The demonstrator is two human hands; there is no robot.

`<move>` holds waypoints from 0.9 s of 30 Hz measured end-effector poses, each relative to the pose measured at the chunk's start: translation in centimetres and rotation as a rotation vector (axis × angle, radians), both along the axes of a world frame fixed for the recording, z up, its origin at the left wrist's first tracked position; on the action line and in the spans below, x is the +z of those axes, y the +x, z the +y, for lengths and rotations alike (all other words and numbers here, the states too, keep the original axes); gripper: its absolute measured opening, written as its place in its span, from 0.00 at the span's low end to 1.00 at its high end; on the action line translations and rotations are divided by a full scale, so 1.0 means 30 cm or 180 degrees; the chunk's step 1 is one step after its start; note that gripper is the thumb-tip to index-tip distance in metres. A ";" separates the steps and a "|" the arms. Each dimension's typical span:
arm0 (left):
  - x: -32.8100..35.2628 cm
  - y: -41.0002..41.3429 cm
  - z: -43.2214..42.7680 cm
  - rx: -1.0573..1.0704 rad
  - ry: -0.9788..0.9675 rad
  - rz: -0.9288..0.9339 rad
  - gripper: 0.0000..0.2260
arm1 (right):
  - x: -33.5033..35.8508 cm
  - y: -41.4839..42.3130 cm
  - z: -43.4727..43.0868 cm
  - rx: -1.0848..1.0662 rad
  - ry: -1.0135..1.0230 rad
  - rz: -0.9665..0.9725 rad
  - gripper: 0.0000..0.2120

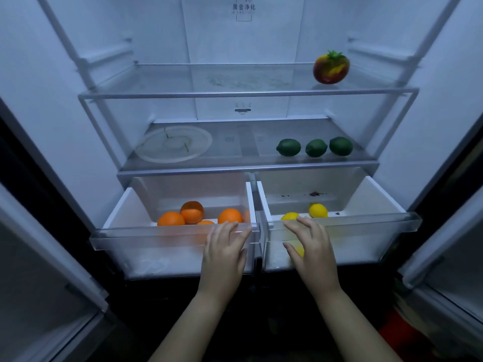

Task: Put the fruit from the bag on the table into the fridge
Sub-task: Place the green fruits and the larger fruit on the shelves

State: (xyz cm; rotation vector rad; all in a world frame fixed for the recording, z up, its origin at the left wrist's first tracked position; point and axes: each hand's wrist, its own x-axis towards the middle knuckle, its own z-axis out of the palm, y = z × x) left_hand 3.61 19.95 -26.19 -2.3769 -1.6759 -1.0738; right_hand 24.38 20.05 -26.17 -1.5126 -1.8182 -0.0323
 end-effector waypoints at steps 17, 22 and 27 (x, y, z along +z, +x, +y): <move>-0.027 0.034 0.042 0.0174 0.0064 -0.0386 0.21 | -0.047 -0.013 0.029 -0.0170 0.0377 0.0218 0.21; -0.008 0.058 0.087 0.0192 0.0108 -0.0431 0.21 | -0.033 -0.029 0.045 -0.0195 0.0298 0.0200 0.21; -0.020 0.054 0.108 0.0129 0.0293 -0.0414 0.21 | -0.031 -0.033 0.058 -0.0174 0.0304 0.0241 0.21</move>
